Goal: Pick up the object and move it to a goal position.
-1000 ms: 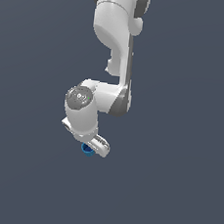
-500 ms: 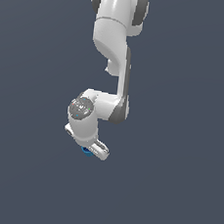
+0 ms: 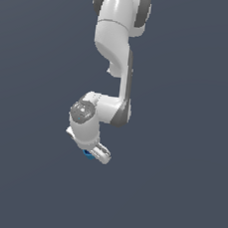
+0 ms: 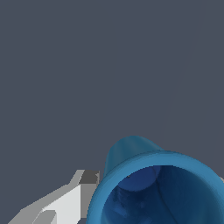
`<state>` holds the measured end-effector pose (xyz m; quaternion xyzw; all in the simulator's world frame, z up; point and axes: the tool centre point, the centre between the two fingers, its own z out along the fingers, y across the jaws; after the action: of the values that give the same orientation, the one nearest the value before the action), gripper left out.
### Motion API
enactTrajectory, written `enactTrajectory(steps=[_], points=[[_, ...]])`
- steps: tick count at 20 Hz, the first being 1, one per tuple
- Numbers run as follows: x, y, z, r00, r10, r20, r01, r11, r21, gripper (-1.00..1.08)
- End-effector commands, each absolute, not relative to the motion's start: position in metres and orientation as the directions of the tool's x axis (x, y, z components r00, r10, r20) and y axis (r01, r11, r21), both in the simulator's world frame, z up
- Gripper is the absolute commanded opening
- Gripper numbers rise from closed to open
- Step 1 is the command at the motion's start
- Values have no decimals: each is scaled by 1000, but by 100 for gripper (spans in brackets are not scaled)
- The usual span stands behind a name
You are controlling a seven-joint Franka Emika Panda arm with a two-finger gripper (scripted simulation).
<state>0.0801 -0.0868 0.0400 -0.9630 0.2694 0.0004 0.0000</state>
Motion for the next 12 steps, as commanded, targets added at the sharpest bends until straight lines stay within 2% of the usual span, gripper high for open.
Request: enactTrajectory(steps=[1, 12], points=[[80, -87, 40, 855, -519, 0, -519, -855, 0, -100], [77, -81, 50, 855, -519, -1, -519, -855, 0, -100]])
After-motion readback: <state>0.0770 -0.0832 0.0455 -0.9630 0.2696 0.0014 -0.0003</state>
